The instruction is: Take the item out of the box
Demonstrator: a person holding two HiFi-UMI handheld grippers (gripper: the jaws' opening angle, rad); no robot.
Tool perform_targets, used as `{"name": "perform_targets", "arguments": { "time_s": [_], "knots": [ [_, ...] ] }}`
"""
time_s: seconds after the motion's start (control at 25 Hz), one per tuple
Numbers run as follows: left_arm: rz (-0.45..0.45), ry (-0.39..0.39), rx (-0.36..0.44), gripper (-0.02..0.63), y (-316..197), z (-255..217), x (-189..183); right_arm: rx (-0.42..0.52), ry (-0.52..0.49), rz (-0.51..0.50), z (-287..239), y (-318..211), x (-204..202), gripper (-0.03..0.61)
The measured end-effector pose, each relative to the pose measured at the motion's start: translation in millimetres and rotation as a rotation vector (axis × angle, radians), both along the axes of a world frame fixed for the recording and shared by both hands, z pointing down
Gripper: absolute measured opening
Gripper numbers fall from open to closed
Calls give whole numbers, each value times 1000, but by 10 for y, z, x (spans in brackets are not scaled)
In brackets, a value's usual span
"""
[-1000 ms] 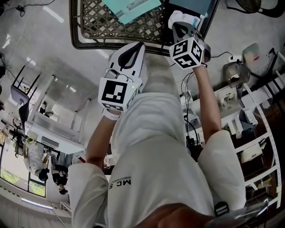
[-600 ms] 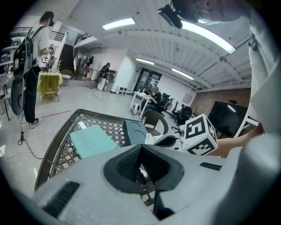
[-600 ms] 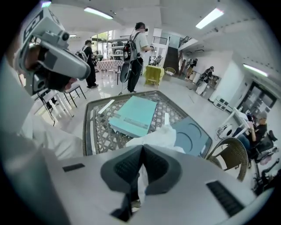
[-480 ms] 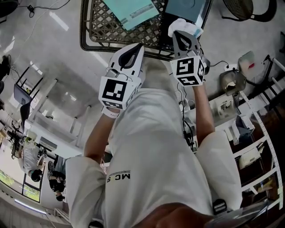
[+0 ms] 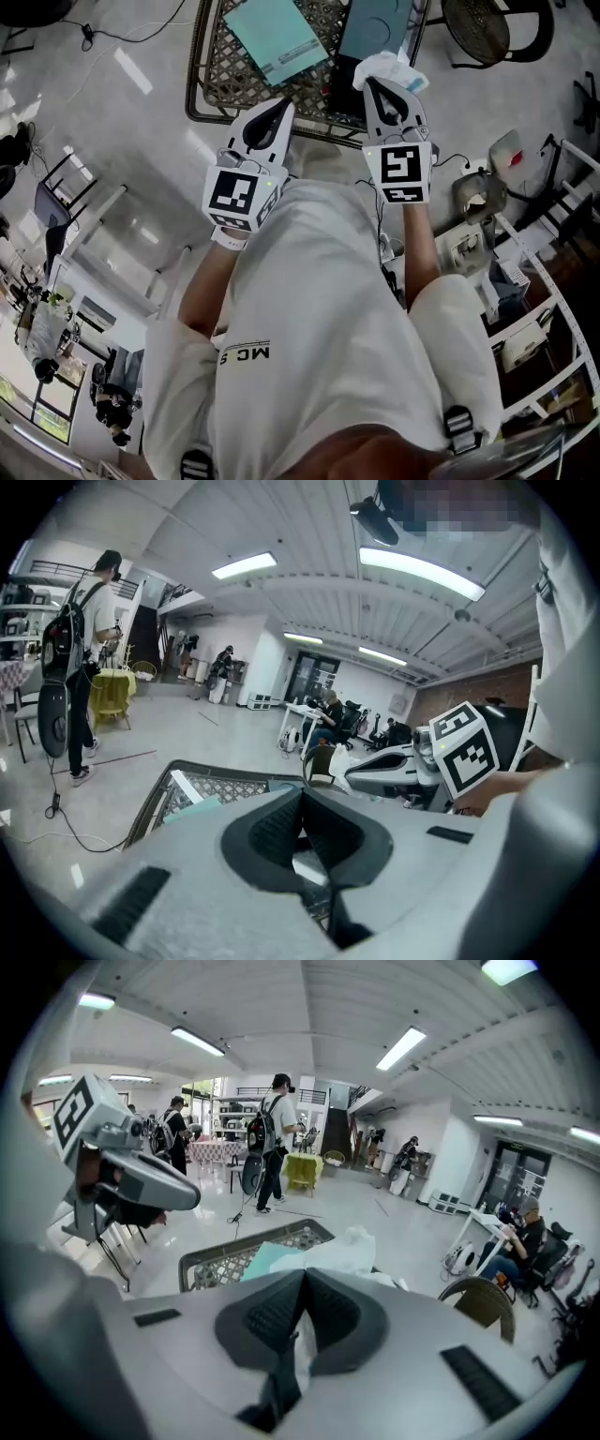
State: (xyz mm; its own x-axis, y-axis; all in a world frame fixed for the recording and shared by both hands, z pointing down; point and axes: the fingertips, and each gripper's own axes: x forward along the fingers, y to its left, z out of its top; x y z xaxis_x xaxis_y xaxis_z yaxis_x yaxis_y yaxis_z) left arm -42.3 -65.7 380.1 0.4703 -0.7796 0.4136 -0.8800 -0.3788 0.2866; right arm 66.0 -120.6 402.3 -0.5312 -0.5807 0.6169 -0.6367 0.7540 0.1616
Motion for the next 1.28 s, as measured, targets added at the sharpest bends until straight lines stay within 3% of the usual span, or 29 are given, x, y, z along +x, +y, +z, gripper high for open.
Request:
{"name": "perform_targets", "arguments": {
  "time_s": [0.48,0.92,1.28],
  "knots": [
    [-76,-37,117,25,108,-553,-255,191,-256,114,-914,52,29,17],
    [-138,-29,217,25,212,-953,-475,255,-348,109,-1194,267,62,18],
    [-140,-37,226,25,300,-988,-456,258,-363,101,-1200,376,58,18]
  ]
}}
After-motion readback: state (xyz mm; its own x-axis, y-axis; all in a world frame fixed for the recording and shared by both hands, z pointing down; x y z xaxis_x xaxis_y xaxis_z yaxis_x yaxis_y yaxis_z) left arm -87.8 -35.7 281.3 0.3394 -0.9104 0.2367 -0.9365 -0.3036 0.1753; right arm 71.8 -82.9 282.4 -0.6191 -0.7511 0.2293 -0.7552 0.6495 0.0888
